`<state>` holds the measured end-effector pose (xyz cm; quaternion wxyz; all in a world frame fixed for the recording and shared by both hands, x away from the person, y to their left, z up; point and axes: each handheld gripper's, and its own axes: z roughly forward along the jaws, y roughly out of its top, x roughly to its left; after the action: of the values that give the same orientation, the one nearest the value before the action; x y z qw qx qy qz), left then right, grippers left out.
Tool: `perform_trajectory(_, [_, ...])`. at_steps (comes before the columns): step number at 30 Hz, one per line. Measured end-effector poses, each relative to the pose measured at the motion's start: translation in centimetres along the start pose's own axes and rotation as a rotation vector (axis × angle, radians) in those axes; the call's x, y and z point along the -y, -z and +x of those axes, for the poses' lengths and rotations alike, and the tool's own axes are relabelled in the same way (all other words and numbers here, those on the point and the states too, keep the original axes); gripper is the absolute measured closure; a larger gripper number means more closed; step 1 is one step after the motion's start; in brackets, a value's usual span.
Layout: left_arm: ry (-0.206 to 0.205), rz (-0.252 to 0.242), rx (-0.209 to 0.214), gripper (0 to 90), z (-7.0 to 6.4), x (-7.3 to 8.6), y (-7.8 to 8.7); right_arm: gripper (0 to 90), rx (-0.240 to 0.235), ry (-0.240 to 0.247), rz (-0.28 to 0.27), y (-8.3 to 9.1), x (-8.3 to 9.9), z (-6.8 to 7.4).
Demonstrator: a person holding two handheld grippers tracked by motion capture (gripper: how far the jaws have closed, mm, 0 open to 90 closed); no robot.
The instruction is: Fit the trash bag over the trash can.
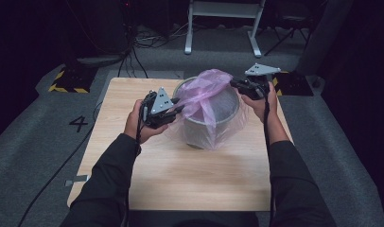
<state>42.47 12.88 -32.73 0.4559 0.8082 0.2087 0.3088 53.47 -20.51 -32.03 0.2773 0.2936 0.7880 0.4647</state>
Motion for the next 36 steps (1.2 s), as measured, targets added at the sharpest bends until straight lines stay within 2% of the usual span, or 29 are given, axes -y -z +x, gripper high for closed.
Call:
perform_trajectory(3, [0.018,-0.022,-0.018,88.6,0.9,0.1,0.0,83.7,-0.004,-0.003,-0.006,0.1,0.0,-0.1])
perform_trajectory(4, [0.037,-0.022,-0.014,89.7,1.3,0.1,-0.1,83.6,-0.001,-0.003,-0.005,0.1,0.1,-0.2])
perform_trajectory(6, [0.061,-0.017,-0.039,89.9,2.1,0.2,-0.5,83.8,0.000,-0.007,-0.005,0.1,0.1,-0.4])
perform_trajectory(8, [0.094,-0.011,-0.027,90.0,3.0,0.6,-1.0,84.2,0.006,-0.006,0.001,0.0,0.2,-0.5])
perform_trajectory(11, [0.138,0.001,-0.039,90.0,4.0,1.3,-1.8,84.4,0.014,-0.021,0.005,-0.2,0.4,-0.8])
perform_trajectory(14, [0.209,-0.002,-0.032,90.0,5.2,2.2,-2.8,84.9,0.019,-0.041,0.018,-0.6,0.7,-1.1])
perform_trajectory(16, [0.237,0.005,-0.032,90.0,5.6,2.8,-3.5,86.9,0.020,-0.053,0.029,-0.9,1.0,-1.3])
perform_trajectory(20, [0.257,0.021,-0.034,90.0,5.7,3.4,-4.6,89.0,0.017,-0.071,0.039,-1.4,1.8,-1.5])
perform_trajectory(26, [0.334,0.006,-0.005,90.0,6.4,4.1,-5.5,90.0,-0.018,-0.130,0.020,-1.6,2.9,-1.7])
perform_trajectory(28, [0.345,0.008,-0.004,90.0,6.6,4.1,-5.9,90.0,-0.032,-0.147,0.014,-1.6,3.1,-1.8])
perform_trajectory(32, [0.348,0.013,-0.011,90.0,6.5,4.1,-6.2,90.0,-0.025,-0.155,0.016,-1.7,3.2,-1.8])
perform_trajectory(36, [0.356,-0.008,0.021,90.0,6.2,4.5,-5.8,90.0,-0.053,-0.176,-0.001,-1.3,3.7,-1.9])
